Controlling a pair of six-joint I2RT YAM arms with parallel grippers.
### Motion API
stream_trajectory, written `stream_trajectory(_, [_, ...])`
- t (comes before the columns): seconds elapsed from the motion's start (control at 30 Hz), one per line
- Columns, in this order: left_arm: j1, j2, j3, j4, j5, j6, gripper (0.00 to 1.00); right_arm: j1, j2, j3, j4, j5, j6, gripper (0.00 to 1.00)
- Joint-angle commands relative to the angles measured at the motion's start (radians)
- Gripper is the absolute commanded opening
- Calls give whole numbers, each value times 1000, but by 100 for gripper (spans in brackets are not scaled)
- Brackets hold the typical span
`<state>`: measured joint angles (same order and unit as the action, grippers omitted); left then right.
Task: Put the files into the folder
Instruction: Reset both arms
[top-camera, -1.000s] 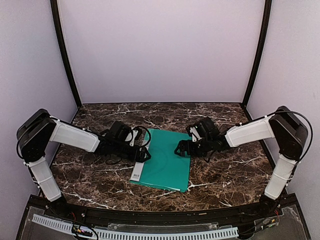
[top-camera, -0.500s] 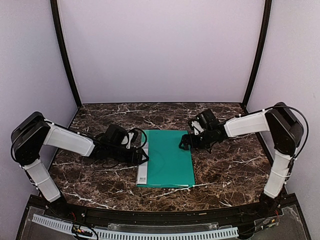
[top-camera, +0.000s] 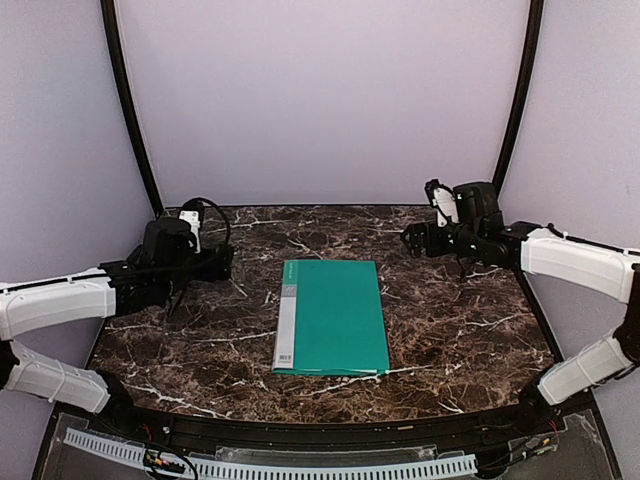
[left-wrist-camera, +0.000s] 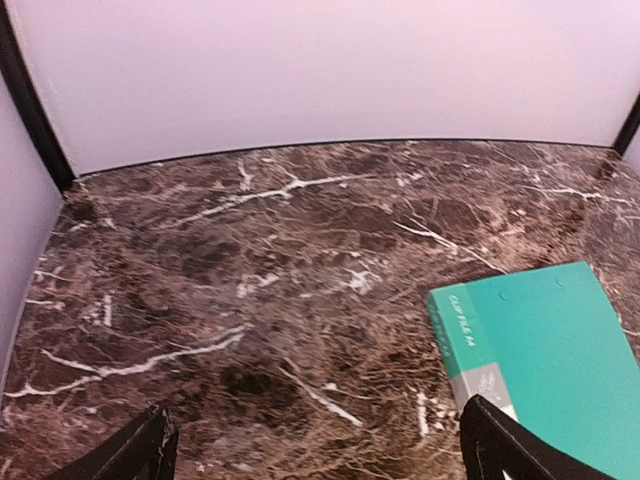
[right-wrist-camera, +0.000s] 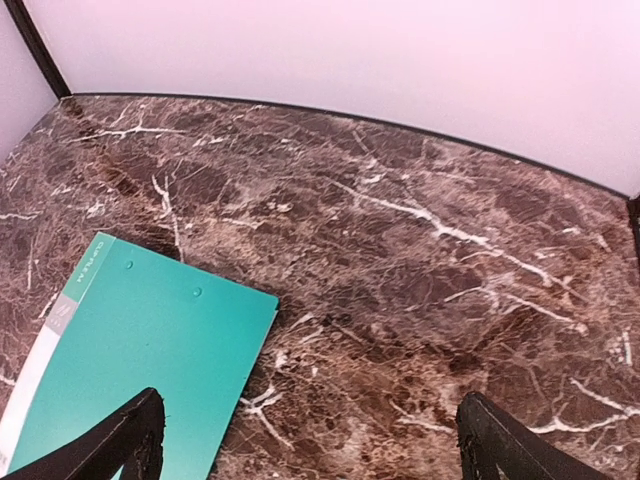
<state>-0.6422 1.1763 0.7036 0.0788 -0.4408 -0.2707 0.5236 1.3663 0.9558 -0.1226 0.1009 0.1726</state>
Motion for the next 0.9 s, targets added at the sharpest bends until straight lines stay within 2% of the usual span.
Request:
stream_trajectory(0.0, [45,-76,-52,13,-135,99,99,-3,-69,-51,62,131,-70,99])
stream_trajectory(0.17, [66,-178,-130,122,-146,180,99,-5,-140,-78,68,122,-118,99])
stream_trajectory(0.27, [68,-228,-174,177,-87,209,99,-4,-203,-150,141,95,-130,99])
stream_trajectory(0.47, [67,-322,-231,189,-43,187,99,-4,-300,-246,203,81,-154,99])
stream_trajectory(0.87, [67,-315,-217,173,-4,186,99,-4,-330,-271,191,60,-166,99])
